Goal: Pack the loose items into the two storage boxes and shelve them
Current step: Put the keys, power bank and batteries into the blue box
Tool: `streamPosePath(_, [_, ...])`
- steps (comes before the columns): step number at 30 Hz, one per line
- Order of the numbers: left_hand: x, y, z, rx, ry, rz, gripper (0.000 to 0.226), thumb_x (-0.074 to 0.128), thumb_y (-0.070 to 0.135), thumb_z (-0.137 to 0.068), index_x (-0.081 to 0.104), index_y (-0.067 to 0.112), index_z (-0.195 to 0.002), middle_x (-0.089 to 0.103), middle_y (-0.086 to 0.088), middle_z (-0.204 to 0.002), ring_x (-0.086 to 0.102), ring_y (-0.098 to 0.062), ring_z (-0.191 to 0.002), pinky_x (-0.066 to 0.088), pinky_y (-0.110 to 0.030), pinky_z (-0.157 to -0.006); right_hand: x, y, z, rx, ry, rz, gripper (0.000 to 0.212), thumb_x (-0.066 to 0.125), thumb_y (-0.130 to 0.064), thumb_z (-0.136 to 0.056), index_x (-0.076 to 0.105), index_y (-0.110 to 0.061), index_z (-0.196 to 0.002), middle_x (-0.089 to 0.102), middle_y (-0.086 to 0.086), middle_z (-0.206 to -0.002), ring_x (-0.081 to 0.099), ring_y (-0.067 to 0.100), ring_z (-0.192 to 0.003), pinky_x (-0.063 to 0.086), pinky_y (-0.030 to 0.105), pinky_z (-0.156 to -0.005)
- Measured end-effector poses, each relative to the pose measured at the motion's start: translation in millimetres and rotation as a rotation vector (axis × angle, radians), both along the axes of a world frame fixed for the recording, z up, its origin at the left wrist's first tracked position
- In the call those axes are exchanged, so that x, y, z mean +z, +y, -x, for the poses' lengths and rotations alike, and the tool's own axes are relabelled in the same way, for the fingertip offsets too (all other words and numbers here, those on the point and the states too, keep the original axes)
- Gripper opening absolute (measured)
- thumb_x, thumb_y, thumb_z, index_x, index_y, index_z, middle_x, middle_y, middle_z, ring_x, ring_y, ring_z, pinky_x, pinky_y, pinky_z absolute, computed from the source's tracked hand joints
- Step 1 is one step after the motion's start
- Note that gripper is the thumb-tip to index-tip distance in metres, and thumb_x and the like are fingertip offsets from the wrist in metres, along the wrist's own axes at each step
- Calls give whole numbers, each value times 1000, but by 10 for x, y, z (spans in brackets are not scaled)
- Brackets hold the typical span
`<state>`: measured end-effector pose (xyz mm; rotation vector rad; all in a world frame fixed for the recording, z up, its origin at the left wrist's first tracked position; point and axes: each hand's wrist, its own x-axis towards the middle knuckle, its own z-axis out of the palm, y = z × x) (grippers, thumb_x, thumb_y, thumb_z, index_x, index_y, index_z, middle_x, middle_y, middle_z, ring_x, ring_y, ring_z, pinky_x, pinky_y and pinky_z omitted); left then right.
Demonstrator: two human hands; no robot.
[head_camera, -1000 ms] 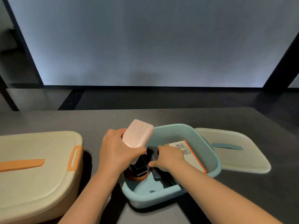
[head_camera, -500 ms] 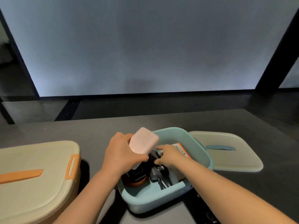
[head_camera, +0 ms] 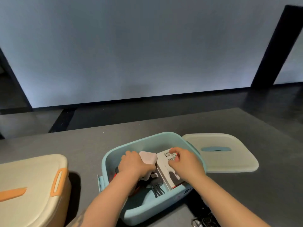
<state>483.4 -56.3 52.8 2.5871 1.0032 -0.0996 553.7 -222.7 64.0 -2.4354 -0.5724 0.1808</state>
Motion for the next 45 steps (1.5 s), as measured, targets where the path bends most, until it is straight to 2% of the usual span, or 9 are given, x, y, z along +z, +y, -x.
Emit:
streamPosePath(7, [-118,-109,-54,70,36,51,112,66,77,-53,26,11,-134,34,-10,-131,45,-31,-120,43,-38,-88,-121,156,44,116,36,211,44,58,-32,-83,51,-36,-126,65,-12,-112,58,15,-111,44,27,-81])
streamPosePath(11, [-104,-83,-79,76,-59,165,101,68,64,-69,19,8,-138,26,-16,-138,52,-33,-114,45,-38,-83,-119,239,61,222,90,303,35,57,-31,-80,59,-36,-115,65,-7,-112,59,19,-100,48,30,-81])
streamPosePath(16, [-137,28,-18,68,-192,303,61,69,38,-80,33,13,-122,38,-13,-128,54,-32,-105,41,-34,-76,-151,234,12,224,129,290,42,58,-31,-79,58,-39,-121,63,-12,-118,58,15,-105,43,27,-79])
streamPosePath(23, [-76,39,31,1,-218,320,53,70,34,-80,35,15,-115,43,-12,-122,54,-28,-94,43,-34,-74,-123,271,40,258,146,295,46,58,-24,-83,57,-37,-127,62,-10,-124,58,16,-109,46,27,-85])
streamPosePath(27, [79,36,152,-55,-136,157,54,65,39,-83,38,14,-123,40,-11,-127,56,-32,-101,45,-37,-79,185,-51,41,40,6,-20,34,62,-28,-84,64,-36,-117,64,-15,-90,61,9,-80,47,27,-70])
streamPosePath(32, [404,-470,353,-275,-646,83,23,58,36,-87,51,32,-109,47,8,-106,54,-8,-79,42,-33,-72,261,-948,191,-286,-143,-276,28,63,-23,-81,68,-36,-106,64,-13,-84,58,5,-69,45,30,-65])
streamPosePath(36, [435,-1124,482,-548,-800,202,15,58,23,-87,58,29,-101,51,12,-95,51,-1,-76,41,-24,-70,-196,-1352,516,-368,-39,-186,27,64,-18,-83,67,-36,-104,64,-11,-94,61,8,-86,46,28,-74])
streamPosePath(40, [189,-1440,554,-575,-728,268,17,58,18,-86,60,24,-102,54,10,-99,53,-7,-87,45,-29,-79,-667,-1481,770,-320,4,27,31,64,-42,-85,64,-35,-115,58,-12,-112,48,11,-112,44,28,-87])
streamPosePath(45, [71,-1434,526,-546,-721,285,19,61,15,-85,61,25,-101,54,13,-99,49,2,-87,37,-11,-76,-923,-1408,959,-293,-11,136,28,61,-56,-83,65,-34,-100,57,-14,-100,50,9,-100,41,26,-77])
